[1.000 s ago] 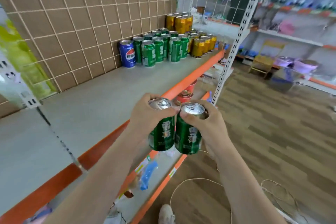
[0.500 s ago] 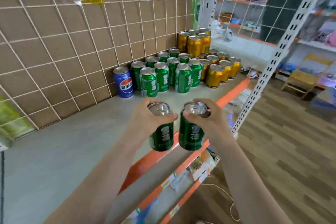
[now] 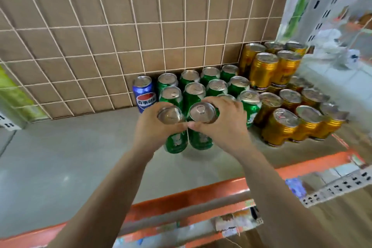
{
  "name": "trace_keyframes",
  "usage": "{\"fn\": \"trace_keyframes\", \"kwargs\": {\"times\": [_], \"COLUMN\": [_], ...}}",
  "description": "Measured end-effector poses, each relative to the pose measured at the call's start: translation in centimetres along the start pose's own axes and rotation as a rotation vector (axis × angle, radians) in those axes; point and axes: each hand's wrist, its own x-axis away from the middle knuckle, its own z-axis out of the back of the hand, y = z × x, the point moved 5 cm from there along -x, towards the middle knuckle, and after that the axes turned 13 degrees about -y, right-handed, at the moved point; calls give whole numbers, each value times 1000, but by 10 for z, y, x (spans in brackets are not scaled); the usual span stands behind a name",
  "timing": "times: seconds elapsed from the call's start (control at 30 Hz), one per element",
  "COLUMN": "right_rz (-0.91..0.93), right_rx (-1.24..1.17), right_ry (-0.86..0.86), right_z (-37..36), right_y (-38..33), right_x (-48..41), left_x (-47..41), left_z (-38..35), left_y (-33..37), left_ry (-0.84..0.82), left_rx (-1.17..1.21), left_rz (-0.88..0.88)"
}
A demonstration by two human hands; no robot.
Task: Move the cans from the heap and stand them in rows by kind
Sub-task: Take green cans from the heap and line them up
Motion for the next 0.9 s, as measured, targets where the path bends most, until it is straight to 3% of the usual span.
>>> {"fn": "trace_keyframes", "kwargs": {"times": [0.4,0.6,0.9], "right_rz": [68,133,194], "right_rx": [54,124,198], "right_ry": [-267,-257,-151], "right_z": [1,-3,-10], "right_y": [19,19,18], "right_x": [-44,-44,-32], "left_x": [-28,-26,-15], "left_z": [-9,-13,-19], "left_y": [-4,-11,-20], "left_ry": [1,-7,-46], "left_rx": [-25,-156,-129], "left_rz": [16,54,89]}}
